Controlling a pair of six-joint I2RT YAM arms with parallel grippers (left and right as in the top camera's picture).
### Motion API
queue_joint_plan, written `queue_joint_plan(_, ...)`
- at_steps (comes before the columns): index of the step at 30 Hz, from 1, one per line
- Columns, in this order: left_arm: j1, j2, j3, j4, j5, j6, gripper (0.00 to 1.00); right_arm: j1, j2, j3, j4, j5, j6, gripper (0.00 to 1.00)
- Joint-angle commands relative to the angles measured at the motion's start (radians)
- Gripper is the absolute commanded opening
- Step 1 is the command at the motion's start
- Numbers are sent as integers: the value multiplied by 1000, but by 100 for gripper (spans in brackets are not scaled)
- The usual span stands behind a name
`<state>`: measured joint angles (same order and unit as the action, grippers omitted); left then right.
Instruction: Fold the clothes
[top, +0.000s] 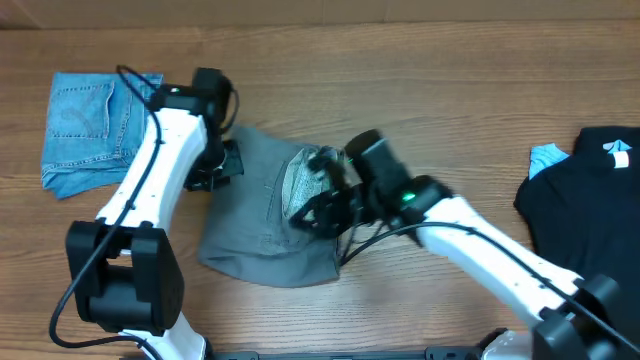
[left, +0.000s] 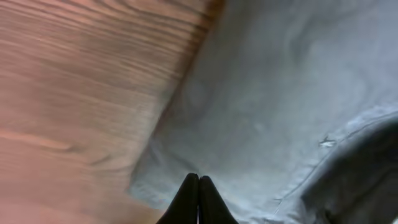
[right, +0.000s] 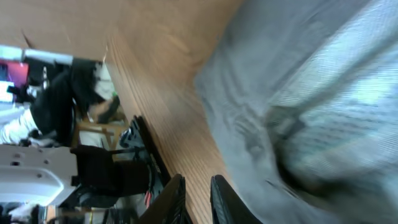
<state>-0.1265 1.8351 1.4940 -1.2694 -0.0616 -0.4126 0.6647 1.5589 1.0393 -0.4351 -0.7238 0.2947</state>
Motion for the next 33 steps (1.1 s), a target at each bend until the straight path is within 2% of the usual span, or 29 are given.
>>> queue_joint_plan(1,43,-4,-60,50,206,107,5,96,108,1,66,100,114,15)
queue_joint_plan(3,51,-4,-71,62,237,134,6,116,160,1,92,145,156,12)
queue_joint_plan(5,49,-4,-73,67,251,155,6,114,211,1,81,264,264,7)
queue_joint_plan(8,48,-4,-73,63,261,167,6,55,234,1,-76,508,522,4)
queue_joint_plan(11,48,-4,-73,57,270,174,6,-36,223,2,-227,554,591,4)
queue_joint_plan(12,47,-4,-73,55,270,175,6,-65,215,2,-253,528,585,4)
queue_joint_plan(16,47,-4,-73,70,270,174,10,-140,124,15,-180,245,268,6)
queue_joint_plan(18,46,-4,-73,87,285,174,11,-142,64,29,-113,162,179,6)
queue_joint_plan(20,45,-4,-78,110,307,174,13,-139,11,30,17,108,173,6)
queue_joint_plan(23,37,-4,-121,182,288,181,14,-124,15,27,191,140,215,9)
queue_joint_plan(27,36,-4,-241,321,290,181,14,-103,104,27,233,249,261,9)
queue_joint_plan(31,37,-4,-325,413,261,181,14,-102,240,27,228,272,309,9)
queue_joint_plan(33,38,-4,-346,416,207,181,13,-118,311,27,188,287,349,4)
